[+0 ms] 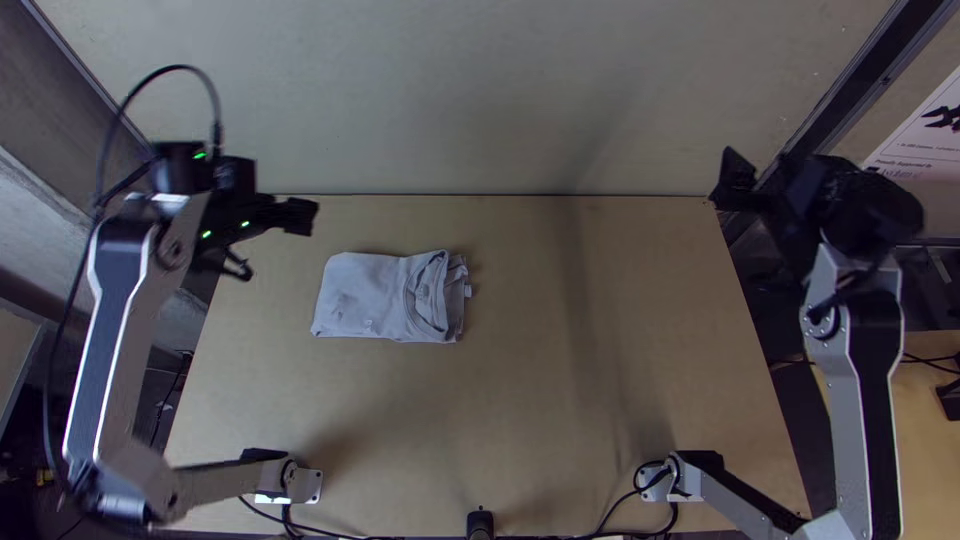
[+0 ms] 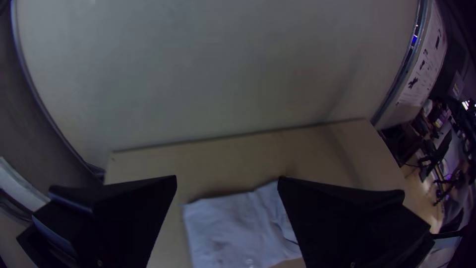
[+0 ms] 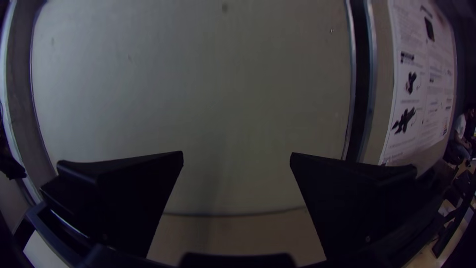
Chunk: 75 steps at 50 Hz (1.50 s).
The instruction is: Fold the t-shirt
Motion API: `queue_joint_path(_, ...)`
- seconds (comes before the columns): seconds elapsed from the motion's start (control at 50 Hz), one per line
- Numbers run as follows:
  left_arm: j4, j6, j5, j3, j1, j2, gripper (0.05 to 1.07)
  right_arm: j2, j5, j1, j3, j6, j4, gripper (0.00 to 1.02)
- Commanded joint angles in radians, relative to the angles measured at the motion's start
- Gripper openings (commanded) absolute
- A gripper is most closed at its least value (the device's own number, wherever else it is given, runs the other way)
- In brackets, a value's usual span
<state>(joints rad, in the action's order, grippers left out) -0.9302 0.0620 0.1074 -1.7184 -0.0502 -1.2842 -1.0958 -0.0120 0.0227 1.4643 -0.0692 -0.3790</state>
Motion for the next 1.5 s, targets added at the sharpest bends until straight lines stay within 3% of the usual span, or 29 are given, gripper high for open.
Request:
queue_joint_path(0.0, 0.088, 0.064, -0.002, 0.131, 0.058, 0.180, 1.03, 0.106, -0.009, -0.012, -0.035, 0.012, 0.074, 0.99)
queue_joint_path(0.14, 0.156, 0.070, -0.003, 0.261, 0.108, 0.319, 1.03, 0.247, -0.009, -0.004, -0.139, 0.012, 0.169, 0.99)
queue_joint_path(0.54, 0.502, 0.052, -0.017, 0.750, 0.185, 0.767, 1.03, 0.714, -0.009, 0.002, -0.490, 0.055, 0.229, 0.99)
queue_joint_path(0.9, 0.608, 0.032, -0.002, 1.134, 0.185, 1.163, 1.03, 1.094, -0.008, 0.005, -0.835, 0.054, 0.298, 0.99)
queue_joint_path(1.1, 0.659, 0.013, -0.003, 1.297, 0.188, 1.289, 1.03, 1.102, -0.008, 0.006, -0.989, 0.031, 0.331, 0.99)
queue_joint_path(1.2, 0.717, 0.027, -0.026, 1.367, 0.197, 1.289, 1.03, 1.103, -0.009, 0.008, -1.116, 0.034, 0.451, 0.99)
queue_joint_path(1.34, 0.921, 0.048, -0.032, 1.525, 0.199, 1.289, 1.03, 1.103, -0.008, 0.016, -1.302, 0.037, 0.578, 0.99)
queue_joint_path(1.48, 0.935, 0.050, -0.032, 1.626, 0.197, 1.289, 1.03, 1.103, -0.009, 0.006, -1.463, 0.034, 0.704, 0.99)
